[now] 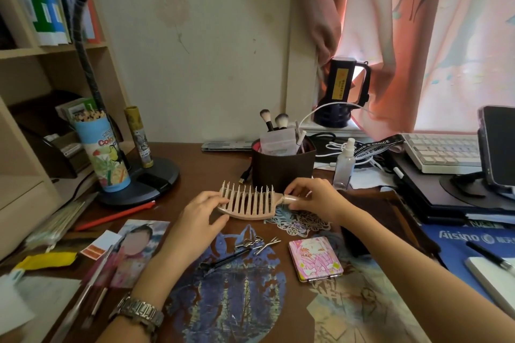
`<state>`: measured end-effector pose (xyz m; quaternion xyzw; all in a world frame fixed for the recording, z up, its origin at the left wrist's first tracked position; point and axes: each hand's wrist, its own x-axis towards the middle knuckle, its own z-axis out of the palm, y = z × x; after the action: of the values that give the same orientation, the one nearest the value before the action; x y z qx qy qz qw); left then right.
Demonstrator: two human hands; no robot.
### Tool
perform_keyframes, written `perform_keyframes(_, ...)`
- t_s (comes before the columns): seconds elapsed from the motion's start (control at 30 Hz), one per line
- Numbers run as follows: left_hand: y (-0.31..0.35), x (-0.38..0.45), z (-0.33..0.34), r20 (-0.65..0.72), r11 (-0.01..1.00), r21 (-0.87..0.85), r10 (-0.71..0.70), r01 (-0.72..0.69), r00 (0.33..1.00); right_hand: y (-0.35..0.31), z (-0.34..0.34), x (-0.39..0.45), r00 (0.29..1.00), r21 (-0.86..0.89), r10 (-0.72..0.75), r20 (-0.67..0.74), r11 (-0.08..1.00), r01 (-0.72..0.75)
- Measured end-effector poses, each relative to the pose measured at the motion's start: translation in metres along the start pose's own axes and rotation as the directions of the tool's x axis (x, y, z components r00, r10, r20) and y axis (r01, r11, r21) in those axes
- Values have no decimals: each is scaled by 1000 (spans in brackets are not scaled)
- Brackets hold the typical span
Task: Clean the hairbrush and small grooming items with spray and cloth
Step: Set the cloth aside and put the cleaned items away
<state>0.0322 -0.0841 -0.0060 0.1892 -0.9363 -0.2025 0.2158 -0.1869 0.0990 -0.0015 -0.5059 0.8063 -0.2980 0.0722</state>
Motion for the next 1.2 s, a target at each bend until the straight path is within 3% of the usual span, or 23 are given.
perform_keyframes(0.17,-1,-1,-8,-22,1000,14,9,-9,1000,-12,-10,3,999,-165,-2,49,986,10)
perform_keyframes(0.33,-2,-7,-20,-52,989,146,4,3,999,-27,-31,-10,998,-300,-44,36,953,53)
perform_keyframes(0.67,-8,-16,-28,127,959,282,-24,-13,992,-42,-35,-77,951,-131,50,304,991,-11)
perform_keyframes(0.8,-10,-19,-28,150,958,286,-48,3,988,-40,-28,-90,929,-143,49,367,990,5)
perform_keyframes(1.03,8,-22,-28,110,986,162,8,-26,994,-36,-21,-101,948,-166,15,317,985,40)
perform_keyframes(1.2,44,-31,-14,122,979,77,180,-190,976,-41,-17,-110,969,-169,44,242,986,-3)
